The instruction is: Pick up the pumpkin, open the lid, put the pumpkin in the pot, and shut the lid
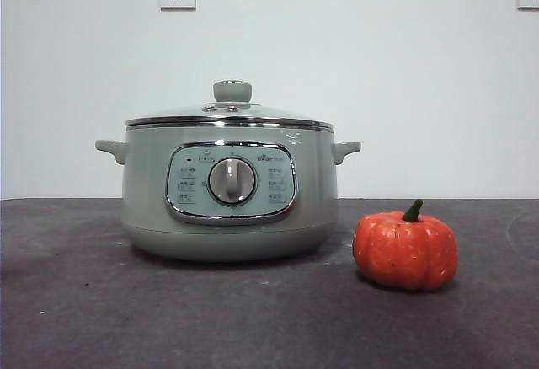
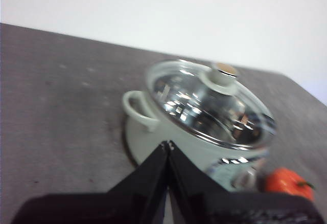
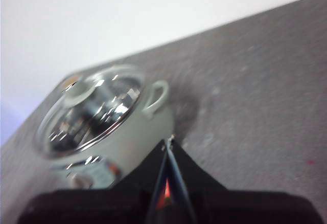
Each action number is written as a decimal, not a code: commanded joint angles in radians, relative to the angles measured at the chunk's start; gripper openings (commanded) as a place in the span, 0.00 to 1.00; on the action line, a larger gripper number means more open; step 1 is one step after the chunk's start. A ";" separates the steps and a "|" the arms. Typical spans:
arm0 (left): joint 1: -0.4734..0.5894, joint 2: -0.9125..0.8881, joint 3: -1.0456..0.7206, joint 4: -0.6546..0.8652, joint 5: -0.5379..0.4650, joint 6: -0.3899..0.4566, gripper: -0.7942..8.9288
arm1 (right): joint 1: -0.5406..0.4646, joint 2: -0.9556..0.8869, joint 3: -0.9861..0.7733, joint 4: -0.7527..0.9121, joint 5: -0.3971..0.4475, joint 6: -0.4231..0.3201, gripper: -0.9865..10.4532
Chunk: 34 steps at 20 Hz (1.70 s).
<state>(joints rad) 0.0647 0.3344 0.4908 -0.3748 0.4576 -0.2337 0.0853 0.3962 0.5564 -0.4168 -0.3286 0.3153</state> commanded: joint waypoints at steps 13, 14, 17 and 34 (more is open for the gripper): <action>0.002 0.288 0.406 -0.476 0.280 0.417 0.07 | 0.004 0.421 0.552 -0.674 -0.195 -0.486 0.08; 0.000 0.294 0.414 -0.496 0.283 0.427 0.07 | 0.005 0.425 0.555 -0.684 -0.195 -0.490 0.08; -0.001 0.297 0.419 -0.510 0.279 0.439 0.08 | 0.009 0.431 0.555 -0.682 -0.194 -0.490 0.08; -0.001 0.297 0.419 -0.493 0.277 0.417 0.92 | 0.114 0.593 0.555 -0.620 -0.165 -0.463 0.74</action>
<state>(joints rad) 0.0643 0.6327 0.9096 -0.8745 0.7322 0.1864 0.1955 0.9836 1.1091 -1.0420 -0.4942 -0.1493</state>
